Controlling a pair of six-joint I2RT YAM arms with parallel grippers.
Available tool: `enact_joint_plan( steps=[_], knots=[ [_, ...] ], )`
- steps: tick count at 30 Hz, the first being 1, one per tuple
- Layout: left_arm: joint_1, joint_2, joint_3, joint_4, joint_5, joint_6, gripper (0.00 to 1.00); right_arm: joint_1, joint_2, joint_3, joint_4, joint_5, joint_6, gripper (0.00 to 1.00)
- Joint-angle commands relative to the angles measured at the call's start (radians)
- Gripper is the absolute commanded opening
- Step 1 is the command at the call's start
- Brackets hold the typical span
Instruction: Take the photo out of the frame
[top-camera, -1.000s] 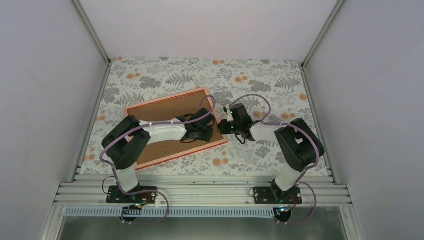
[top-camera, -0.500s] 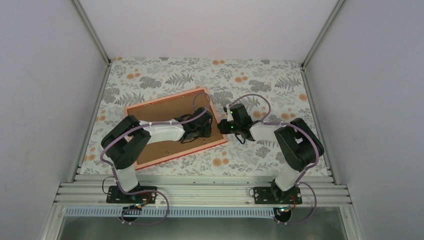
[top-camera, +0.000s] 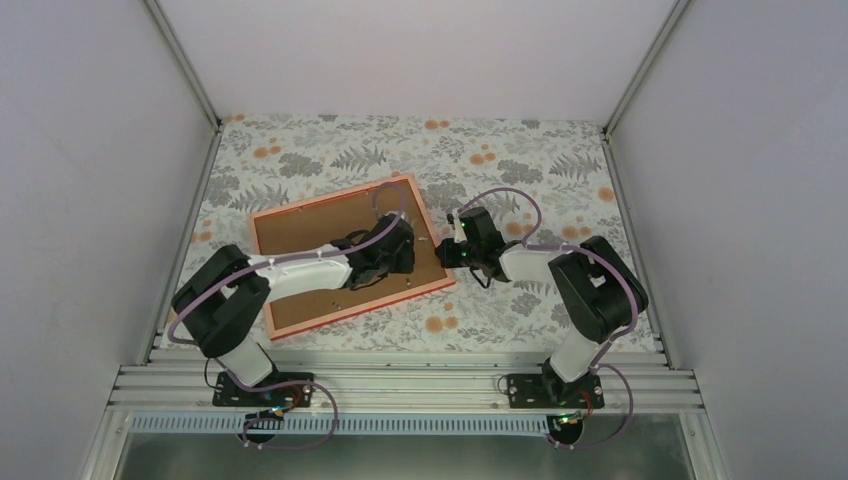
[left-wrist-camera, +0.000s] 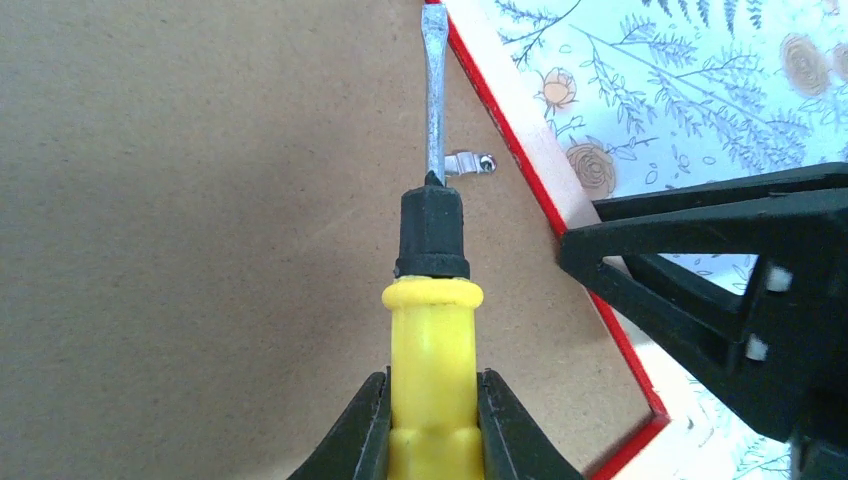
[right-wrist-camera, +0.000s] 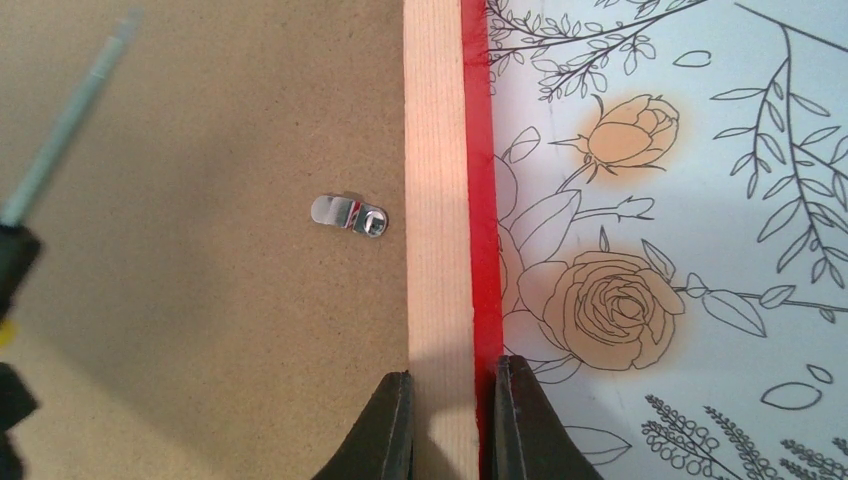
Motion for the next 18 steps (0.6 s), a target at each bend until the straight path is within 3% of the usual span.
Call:
enact_joint_plan(
  steps=[1,18],
  knots=[
    [0.012,-0.062,-0.028,-0.008,-0.034,-0.001,0.02,0.011,0.029,-0.013,-0.079,0.050,0.016,0.04],
    [0.123,-0.302,-0.189,-0.025,-0.031,0.012,0.02,-0.074,-0.063,-0.023,-0.155,0.228,0.127,0.04]
  ],
)
